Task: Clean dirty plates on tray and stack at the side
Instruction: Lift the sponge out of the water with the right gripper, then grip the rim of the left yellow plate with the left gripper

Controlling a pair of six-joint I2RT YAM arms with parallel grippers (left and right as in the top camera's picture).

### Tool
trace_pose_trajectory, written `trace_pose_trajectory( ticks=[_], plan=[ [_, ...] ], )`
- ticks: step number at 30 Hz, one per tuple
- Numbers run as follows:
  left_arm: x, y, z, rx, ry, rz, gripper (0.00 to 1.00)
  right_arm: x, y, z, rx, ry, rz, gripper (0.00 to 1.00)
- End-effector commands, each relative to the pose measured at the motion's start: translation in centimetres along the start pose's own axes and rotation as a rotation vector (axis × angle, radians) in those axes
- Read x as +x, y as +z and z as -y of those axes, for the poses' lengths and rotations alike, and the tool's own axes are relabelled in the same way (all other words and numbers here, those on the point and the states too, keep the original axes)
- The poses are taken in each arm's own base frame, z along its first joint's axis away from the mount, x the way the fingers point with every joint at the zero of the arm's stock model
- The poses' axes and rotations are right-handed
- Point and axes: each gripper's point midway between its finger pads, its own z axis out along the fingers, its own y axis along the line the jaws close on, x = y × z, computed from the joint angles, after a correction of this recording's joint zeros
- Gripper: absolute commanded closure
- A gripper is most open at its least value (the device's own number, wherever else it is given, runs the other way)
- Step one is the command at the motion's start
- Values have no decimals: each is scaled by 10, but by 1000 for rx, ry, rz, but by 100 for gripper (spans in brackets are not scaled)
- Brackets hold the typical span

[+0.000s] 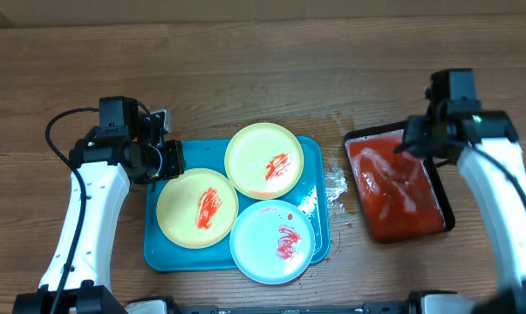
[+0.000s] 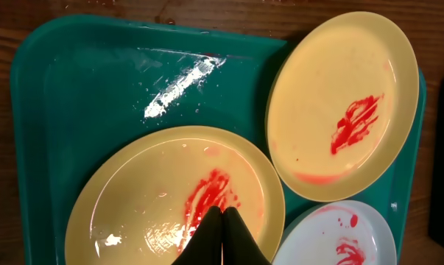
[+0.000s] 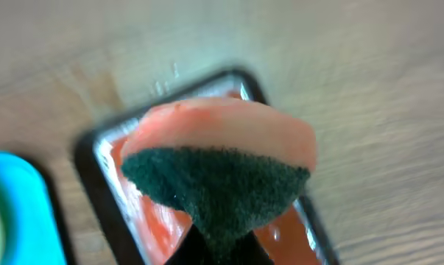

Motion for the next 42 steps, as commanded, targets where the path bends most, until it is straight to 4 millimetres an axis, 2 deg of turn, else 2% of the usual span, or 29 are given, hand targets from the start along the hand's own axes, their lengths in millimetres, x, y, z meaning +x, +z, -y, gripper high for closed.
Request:
trace_pose_trajectory(
  ticks=[1, 4, 8, 15, 26, 32, 37, 42],
  plan=[
    [-7, -4, 0, -5, -3, 18, 96, -32, -58, 2, 69, 0, 247, 96],
    [-8, -4, 0, -5, -2, 22, 96, -47, -97, 6, 159, -4, 421, 96],
    [-8, -4, 0, -5, -2, 21, 96, -48, -114, 12, 276, -22, 483, 96],
    [-8, -4, 0, -5, -2, 21, 96, -39, -116, 21, 363, -54, 458, 96],
    [-7, -4, -1, -9, -4, 16, 96, -37, -114, 19, 350, -61, 446, 96],
    [5, -3, -44, -241, -92, -3, 94, -35, -111, 14, 315, -67, 436, 96],
    [24, 10, -56, -258, -143, -42, 78, -35, -110, 12, 307, -69, 433, 96],
    [45, 23, -74, -276, -205, -77, 51, -32, -108, 8, 281, -78, 417, 96]
  ],
)
